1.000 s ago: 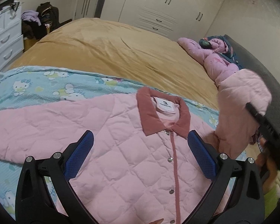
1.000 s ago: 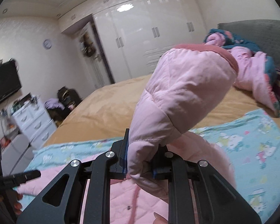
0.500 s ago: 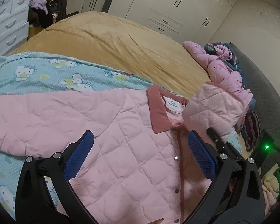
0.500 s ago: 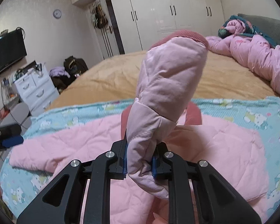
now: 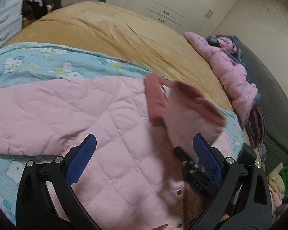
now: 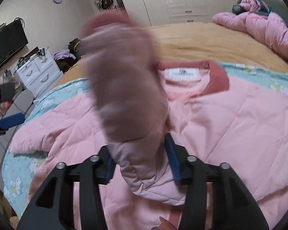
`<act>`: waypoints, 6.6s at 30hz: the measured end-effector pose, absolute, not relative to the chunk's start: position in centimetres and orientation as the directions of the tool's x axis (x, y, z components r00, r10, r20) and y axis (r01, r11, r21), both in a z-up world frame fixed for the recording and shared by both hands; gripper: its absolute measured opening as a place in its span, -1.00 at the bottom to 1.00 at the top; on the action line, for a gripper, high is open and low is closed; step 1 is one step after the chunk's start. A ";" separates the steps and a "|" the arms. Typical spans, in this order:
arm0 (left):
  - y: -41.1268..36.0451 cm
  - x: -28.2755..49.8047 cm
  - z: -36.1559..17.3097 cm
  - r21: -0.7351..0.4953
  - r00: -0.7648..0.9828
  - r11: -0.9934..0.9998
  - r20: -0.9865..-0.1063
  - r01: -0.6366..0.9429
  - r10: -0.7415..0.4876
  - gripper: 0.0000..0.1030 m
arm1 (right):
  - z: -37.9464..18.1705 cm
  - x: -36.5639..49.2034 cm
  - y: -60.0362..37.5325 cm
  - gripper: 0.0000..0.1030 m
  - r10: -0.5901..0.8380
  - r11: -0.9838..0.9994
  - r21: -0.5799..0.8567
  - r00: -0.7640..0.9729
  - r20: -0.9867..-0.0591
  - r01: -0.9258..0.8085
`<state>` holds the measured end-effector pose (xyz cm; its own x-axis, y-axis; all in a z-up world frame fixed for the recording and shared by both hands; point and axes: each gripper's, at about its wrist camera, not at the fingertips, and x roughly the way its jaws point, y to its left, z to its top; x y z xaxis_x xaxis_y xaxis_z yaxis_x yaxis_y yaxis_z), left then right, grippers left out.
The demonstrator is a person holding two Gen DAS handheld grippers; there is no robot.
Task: Fold large clothes
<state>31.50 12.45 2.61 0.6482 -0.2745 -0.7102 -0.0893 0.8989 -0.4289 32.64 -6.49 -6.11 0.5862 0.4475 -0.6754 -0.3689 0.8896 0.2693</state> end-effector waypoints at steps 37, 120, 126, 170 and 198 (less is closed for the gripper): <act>12.0 35.4 -4.9 -0.494 0.618 0.859 -0.719 -0.132 -0.318 -0.96 | -3.0 23.0 -24.4 0.69 0.377 0.914 0.374 0.668 -0.642 -0.156; 6.6 30.2 -2.5 -0.258 0.569 0.966 -0.798 -0.030 -0.196 0.82 | -1.7 27.6 -19.9 0.92 0.251 0.968 0.212 0.623 -0.741 -0.137; 7.9 28.6 -1.5 -0.264 0.579 0.963 -0.794 -0.049 -0.188 0.82 | 0.0 26.5 -18.1 0.92 0.253 0.967 0.201 0.640 -0.725 -0.155; 30.7 16.4 -0.5 -0.194 0.630 0.851 -0.753 -0.488 0.189 0.82 | 4.4 23.2 5.2 0.92 0.441 0.869 0.157 0.592 -0.674 -0.469; 42.1 13.5 -7.8 -0.364 0.572 0.586 -0.792 -0.724 0.214 0.82 | 0.6 22.3 13.6 0.92 0.502 0.786 0.157 0.470 -0.726 -0.597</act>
<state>13.54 42.08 -7.83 0.5720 0.2144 -0.7918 -0.7240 0.5858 -0.3643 22.32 13.62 0.58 0.4703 0.5023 -0.7257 -0.5972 0.7865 0.1573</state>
